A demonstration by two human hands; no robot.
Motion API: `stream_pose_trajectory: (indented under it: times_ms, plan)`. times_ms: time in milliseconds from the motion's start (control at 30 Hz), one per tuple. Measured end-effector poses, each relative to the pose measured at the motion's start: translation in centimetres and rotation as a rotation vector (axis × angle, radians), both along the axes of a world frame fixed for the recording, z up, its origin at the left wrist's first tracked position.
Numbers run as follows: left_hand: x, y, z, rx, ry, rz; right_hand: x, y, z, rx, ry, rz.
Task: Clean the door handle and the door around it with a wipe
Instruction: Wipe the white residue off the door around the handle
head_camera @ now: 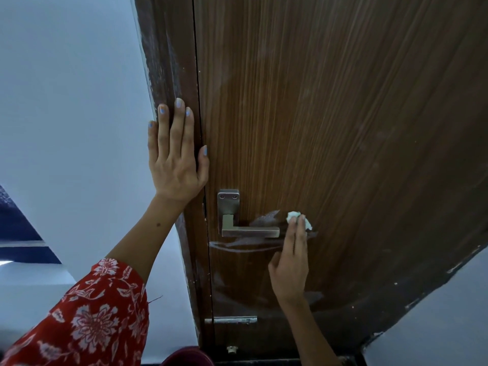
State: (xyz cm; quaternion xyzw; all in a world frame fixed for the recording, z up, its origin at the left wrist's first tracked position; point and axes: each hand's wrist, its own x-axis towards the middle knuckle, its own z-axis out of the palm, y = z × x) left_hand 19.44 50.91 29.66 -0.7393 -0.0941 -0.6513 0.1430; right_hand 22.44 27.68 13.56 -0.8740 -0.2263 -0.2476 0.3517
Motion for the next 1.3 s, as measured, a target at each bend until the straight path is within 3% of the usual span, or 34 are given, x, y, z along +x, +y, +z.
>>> stream_pose_trajectory:
  times_ms: [200, 333, 500, 667, 867, 933, 1033, 1167, 1300]
  plan:
    - [0.0, 0.0, 0.0, -0.002, 0.001, 0.0, -0.7, 0.4, -0.8, -0.172, -0.034, 0.115]
    - [0.0, -0.1, 0.0, -0.001, 0.005, 0.001, -0.8, 1.4, 0.4, -0.063, -0.006, 0.034]
    - [-0.1, 0.0, 0.1, 0.001, 0.005, 0.002, -2.2, 3.0, -0.5, -0.332, -0.075, 0.133]
    - [-0.1, -0.1, 0.0, 0.0, 0.009, 0.005, -2.0, 2.9, 0.1, -0.137, -0.017, 0.039]
    - [-0.1, -0.1, 0.1, -0.008, 0.009, 0.01, -2.8, 3.4, -1.2, -0.346, 0.002, 0.108]
    - [-0.1, -0.1, 0.1, -0.002, 0.011, 0.021, -3.1, 3.3, -1.4, -0.32, 0.07, 0.022]
    - [-0.1, -0.1, 0.1, -0.003, 0.011, 0.017, -3.5, 3.9, -0.9, -0.255, 0.071, 0.059]
    - [-0.2, -0.2, 0.1, -0.006, 0.022, 0.018, -3.7, 3.5, -1.3, -0.388, 0.04, 0.121]
    - [-0.3, -0.3, 0.2, -0.015, 0.035, 0.017, -3.7, 3.8, -0.5, -0.261, 0.06, 0.102]
